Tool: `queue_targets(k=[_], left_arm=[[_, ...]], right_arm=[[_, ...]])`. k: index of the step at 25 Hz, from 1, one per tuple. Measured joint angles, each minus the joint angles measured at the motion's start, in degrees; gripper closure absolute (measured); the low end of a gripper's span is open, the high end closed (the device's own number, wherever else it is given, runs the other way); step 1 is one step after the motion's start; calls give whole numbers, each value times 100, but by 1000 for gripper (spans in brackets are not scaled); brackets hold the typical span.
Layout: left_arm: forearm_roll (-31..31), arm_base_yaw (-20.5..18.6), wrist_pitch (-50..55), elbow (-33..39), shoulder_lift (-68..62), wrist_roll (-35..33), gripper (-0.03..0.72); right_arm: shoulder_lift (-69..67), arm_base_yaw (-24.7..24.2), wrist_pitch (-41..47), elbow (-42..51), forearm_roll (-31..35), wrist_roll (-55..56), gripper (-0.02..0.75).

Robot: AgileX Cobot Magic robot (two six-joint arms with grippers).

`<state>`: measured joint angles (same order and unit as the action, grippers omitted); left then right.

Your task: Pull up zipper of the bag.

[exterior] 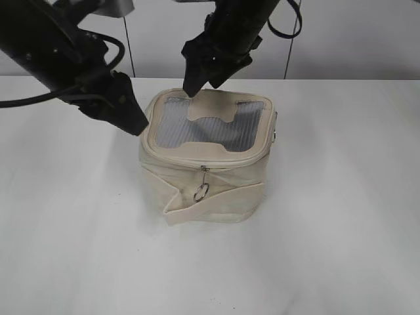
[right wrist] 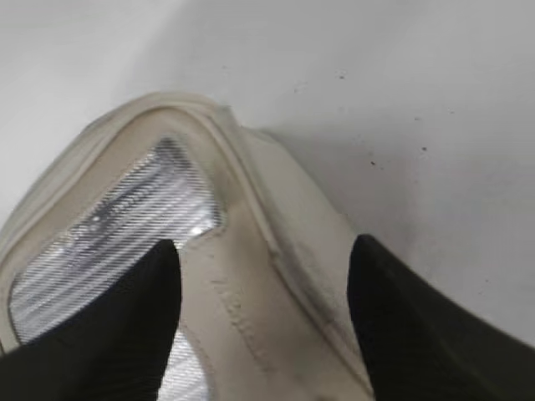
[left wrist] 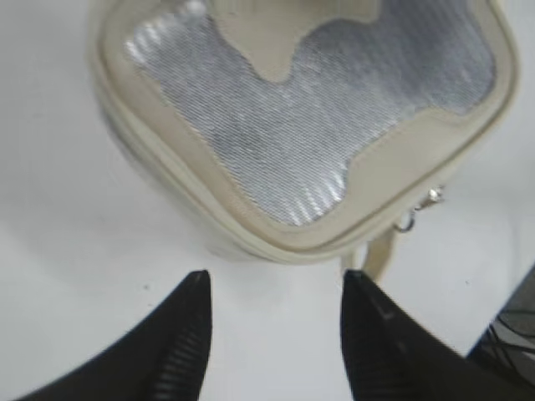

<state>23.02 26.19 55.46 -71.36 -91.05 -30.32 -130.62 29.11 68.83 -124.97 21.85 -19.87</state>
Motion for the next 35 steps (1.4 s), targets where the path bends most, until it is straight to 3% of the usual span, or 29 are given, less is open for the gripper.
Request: queue_targets(k=[4, 9, 15, 24, 35], left_arm=[[5, -283, -237, -180, -121, -106, 303], [51, -324, -386, -778, -591, -325, 303], [258, -324, -341, -1664, -1340, -848, 303], [849, -318, 291, -3107, -2249, -1390, 303], [1240, -148, 600, -3672, -2859, -2091, 244]], right_arm=[[92, -433, 31, 0, 66, 234, 242], [258, -805, 32, 0, 136, 532, 242], [469, -820, 37, 50, -155, 719, 242], [1178, -820, 44, 1225, -568, 820, 244], [2134, -820, 51, 2691, -766, 848, 244]])
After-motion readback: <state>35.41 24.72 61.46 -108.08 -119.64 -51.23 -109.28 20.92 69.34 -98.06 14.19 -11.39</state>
